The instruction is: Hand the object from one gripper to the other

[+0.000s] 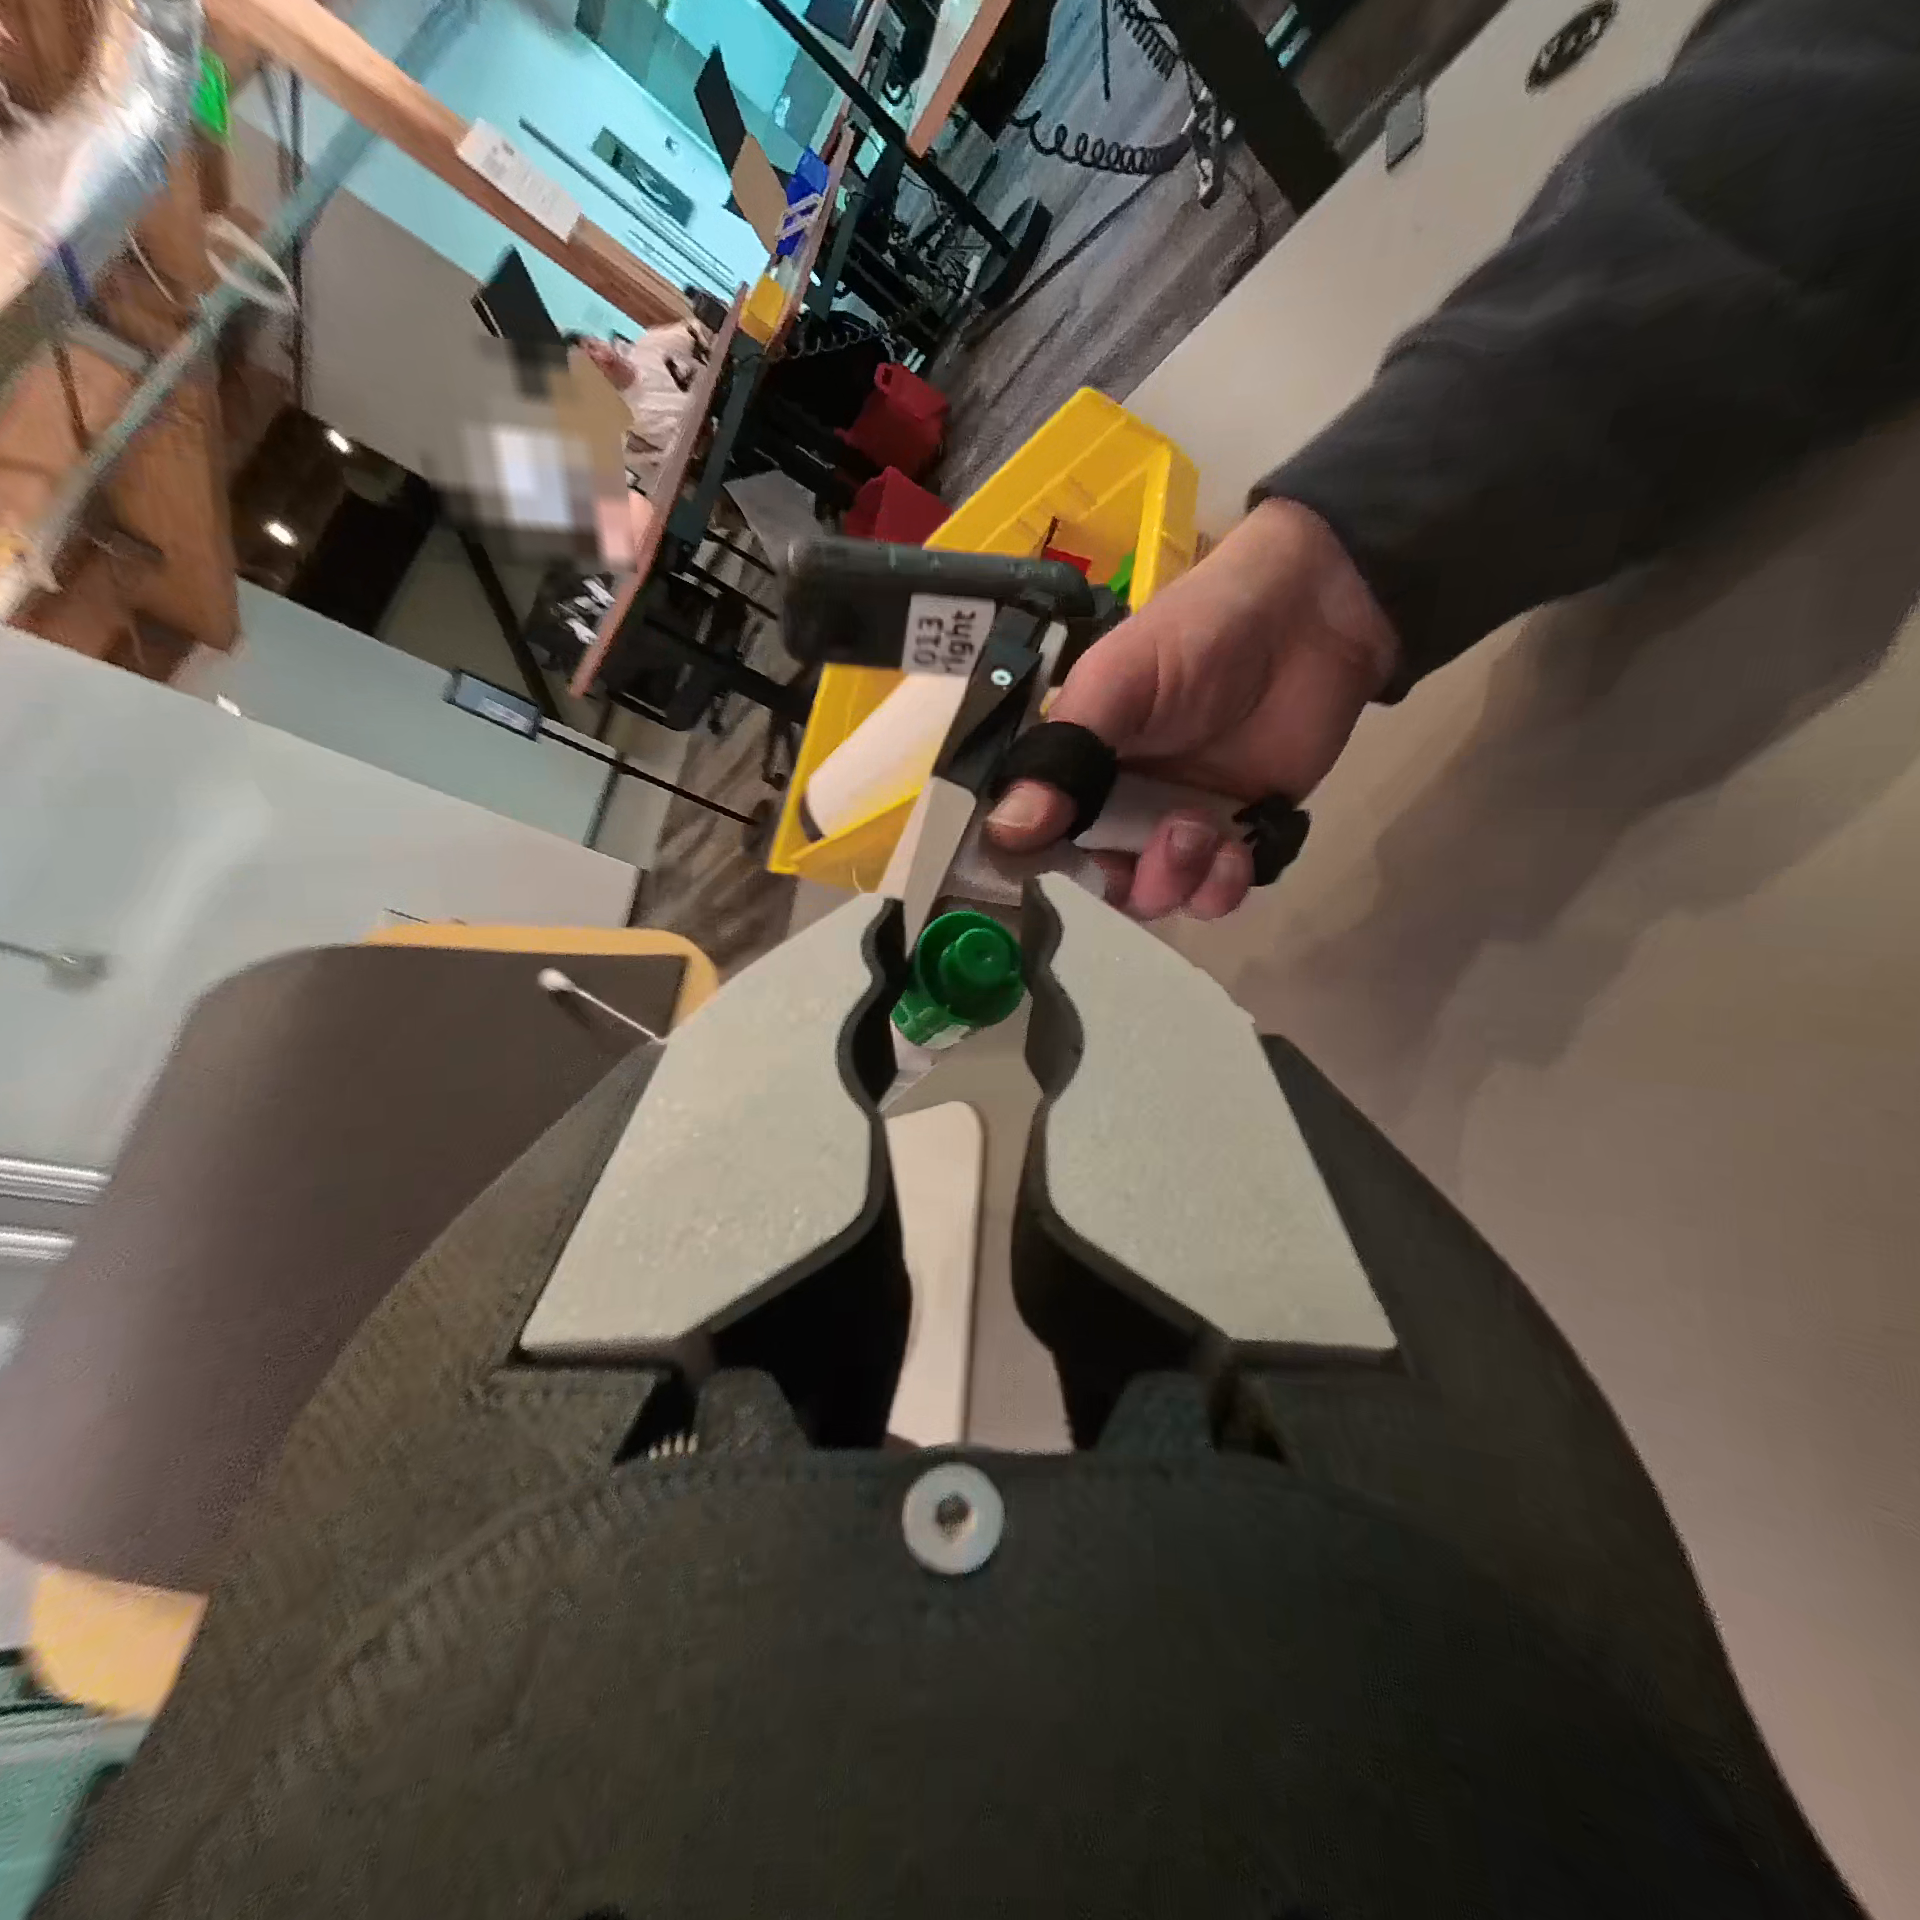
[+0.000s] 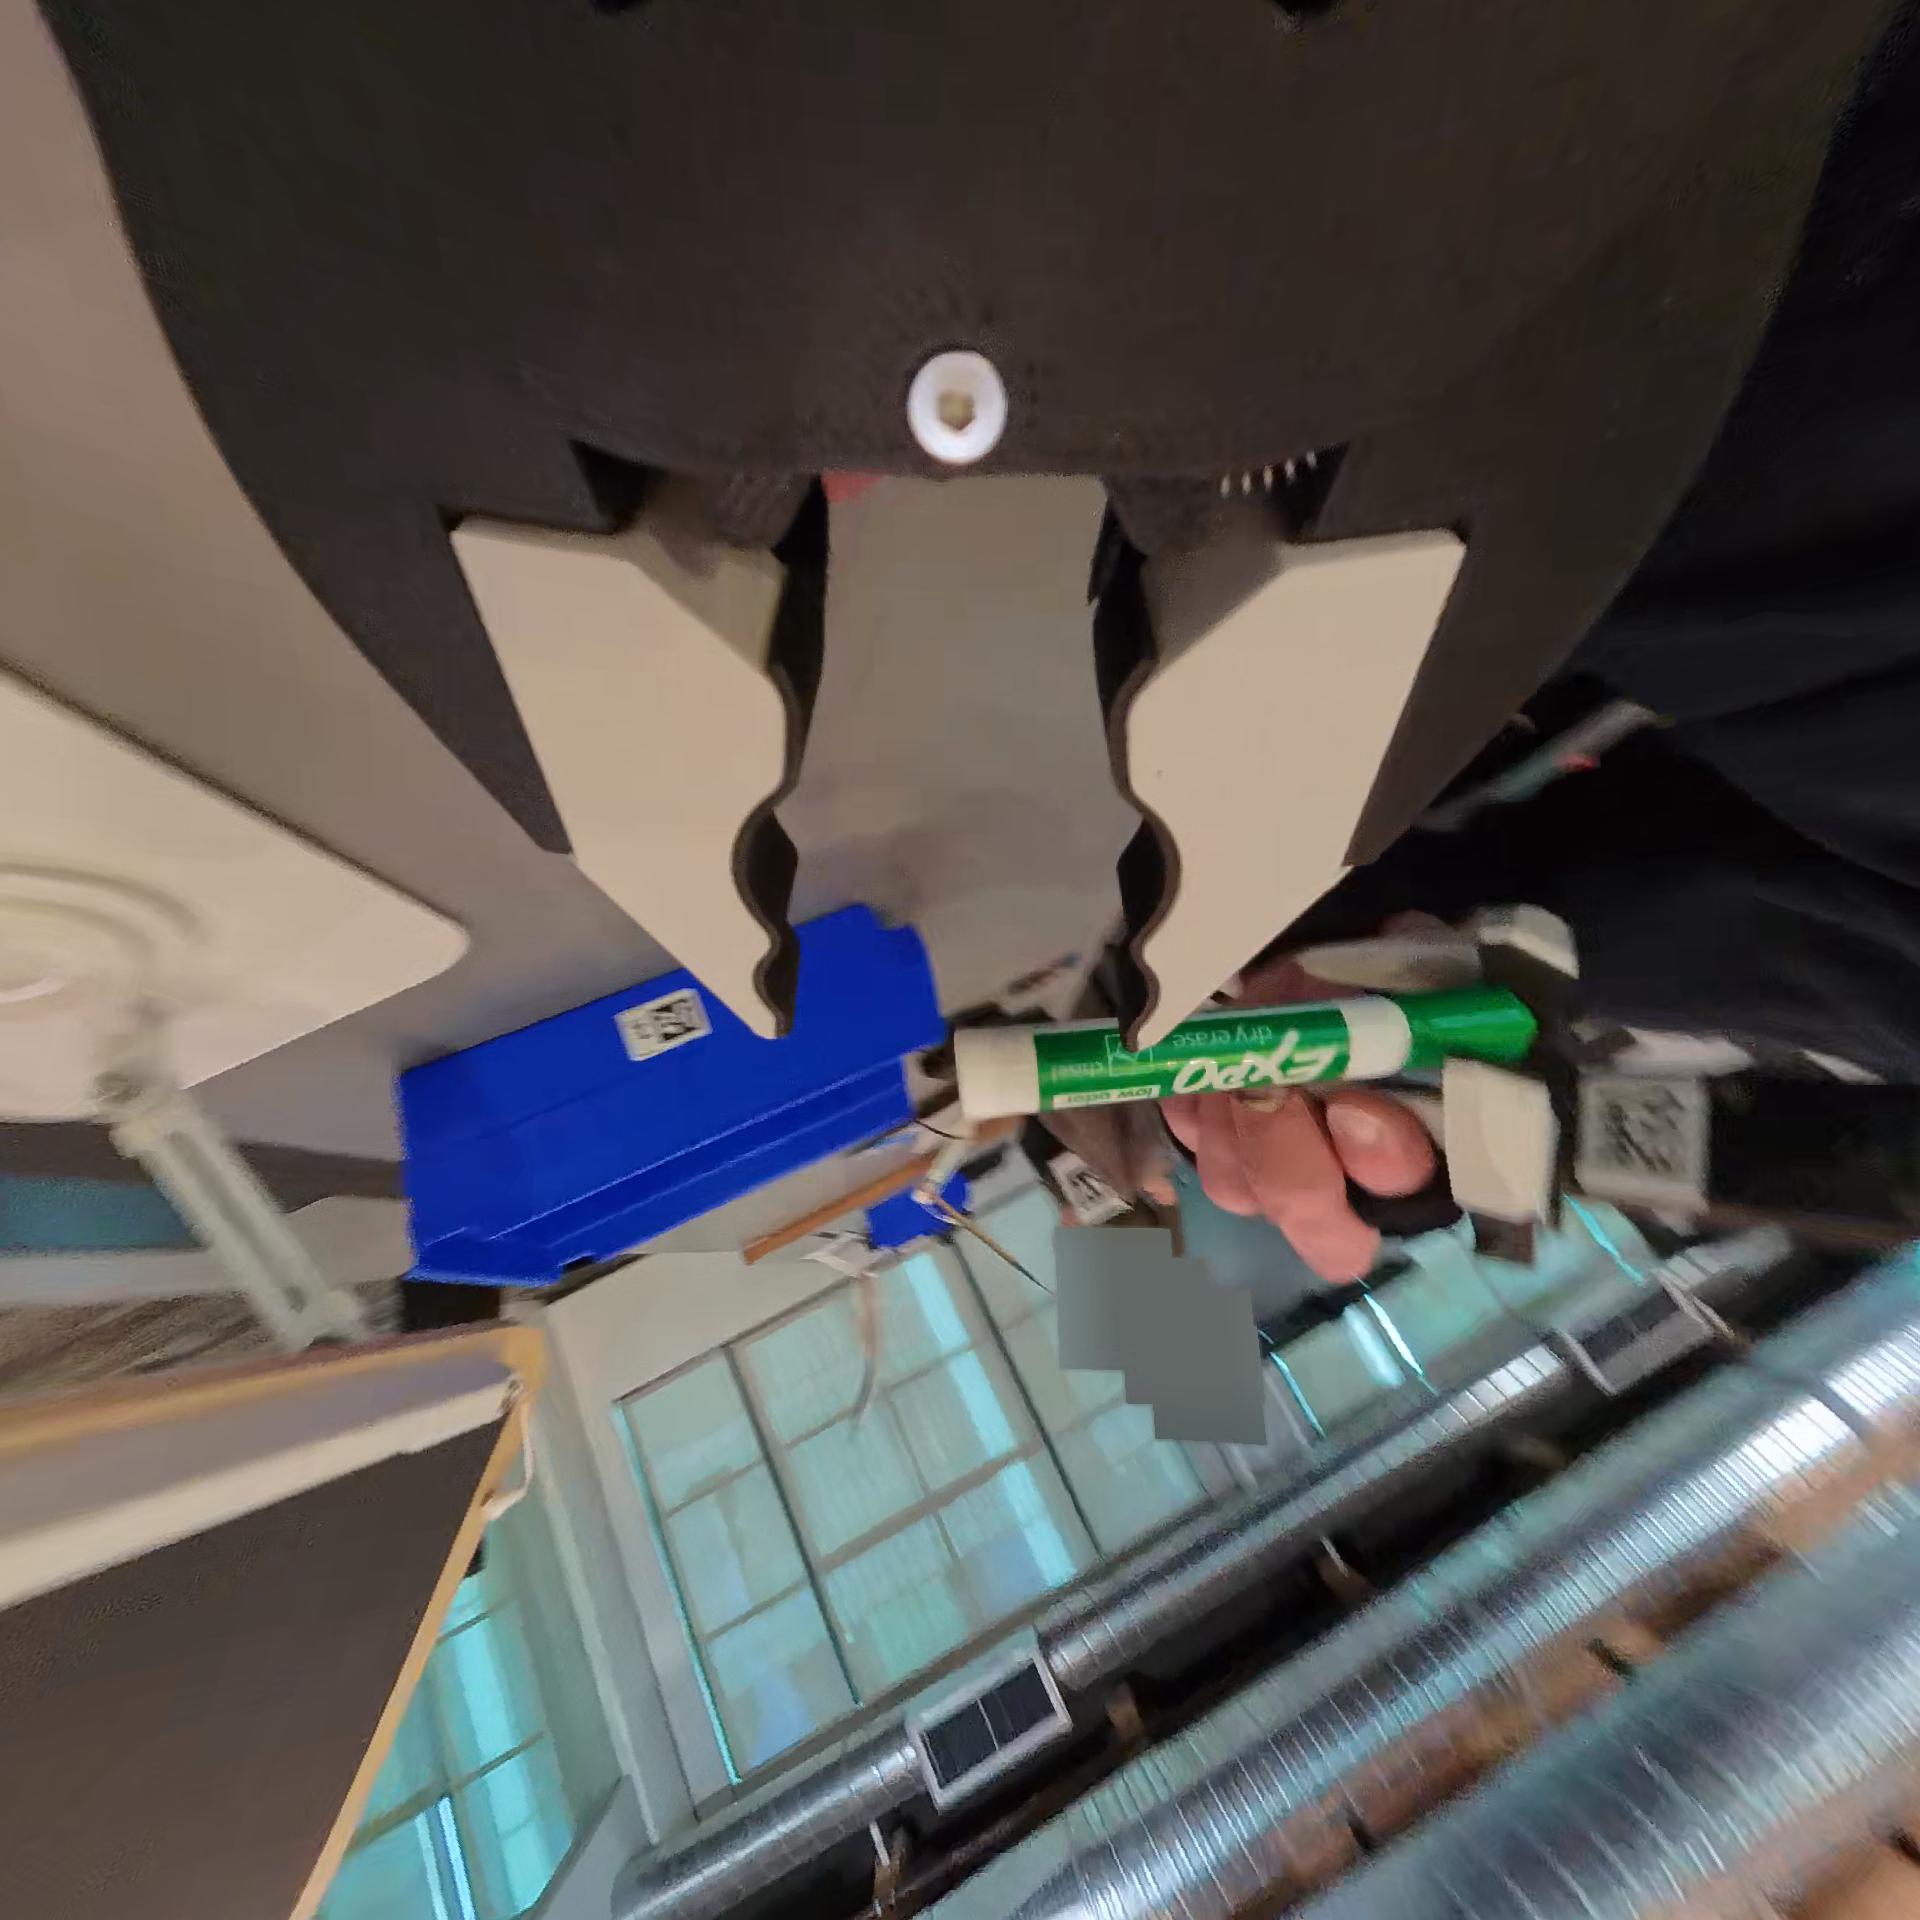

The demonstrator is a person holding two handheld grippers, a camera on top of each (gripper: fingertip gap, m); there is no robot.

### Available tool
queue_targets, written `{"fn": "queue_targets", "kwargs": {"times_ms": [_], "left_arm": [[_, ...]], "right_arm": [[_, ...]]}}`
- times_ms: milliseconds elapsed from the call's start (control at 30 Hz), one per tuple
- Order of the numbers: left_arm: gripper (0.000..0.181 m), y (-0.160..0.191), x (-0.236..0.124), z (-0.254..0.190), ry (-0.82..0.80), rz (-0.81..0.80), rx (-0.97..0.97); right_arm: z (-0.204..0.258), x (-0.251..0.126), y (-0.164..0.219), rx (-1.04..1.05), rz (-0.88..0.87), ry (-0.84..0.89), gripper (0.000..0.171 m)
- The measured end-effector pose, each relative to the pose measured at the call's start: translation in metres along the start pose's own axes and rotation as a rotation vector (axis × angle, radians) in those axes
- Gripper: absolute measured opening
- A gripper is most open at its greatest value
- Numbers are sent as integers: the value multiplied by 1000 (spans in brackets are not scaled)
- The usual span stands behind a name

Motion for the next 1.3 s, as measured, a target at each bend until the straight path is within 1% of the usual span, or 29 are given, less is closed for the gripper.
{"fn": "queue_targets", "kwargs": {"times_ms": [100,200,267,333,367,400,433,500,600,633,667,700,767,833,900,1000,1100,1200,1300], "left_arm": [[21,3,-3,8,40,-13,-146],[21,4,-4,12,104,-32,-292],[21,6,-4,13,146,-36,-369],[21,5,-3,14,164,-57,-428],[21,5,-3,13,190,-58,-456],[21,4,-2,14,202,-70,-484],[20,4,-2,15,206,-82,-512],[20,6,-1,18,218,-86,-563],[20,10,-1,29,130,-111,-571],[26,12,-1,33,84,-109,-555],[35,13,-2,36,60,-106,-541],[40,14,-3,37,47,-98,-523],[39,15,-6,37,32,-74,-478],[31,20,-8,35,19,-41,-456],[23,28,-9,31,17,11,-437],[22,40,-11,29,-14,63,-435],[21,47,-16,31,-44,75,-448],[20,55,-20,34,-72,103,-460],[20,61,-22,33,-76,119,-468]], "right_arm": [[10,3,0,-259,75,58,64],[25,12,12,-578,202,99,66],[34,18,21,-724,251,103,55],[37,22,26,-809,283,127,42],[40,23,27,-841,284,126,26],[42,23,27,-868,280,128,20],[42,22,27,-882,288,130,19],[42,22,28,-872,314,121,17],[40,21,28,-785,328,105,16],[40,20,26,-742,315,104,15],[39,18,21,-691,292,108,15],[36,15,15,-643,268,116,15],[29,5,1,-576,236,163,15],[17,-10,-14,-528,218,248,16],[1,-29,-29,-482,213,370,16],[-25,-69,-50,-425,205,580,15],[-42,-110,-65,-358,187,727,15],[-60,-148,-62,-291,255,868,15],[-74,-173,-51,-213,313,955,16]]}}
Point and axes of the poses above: each gripper's, where its closed fingertips meet, x out along the fingers, y out of its underside, z = x × y across the jaws, the point moved 5 cm from there along -x, back along the fingers
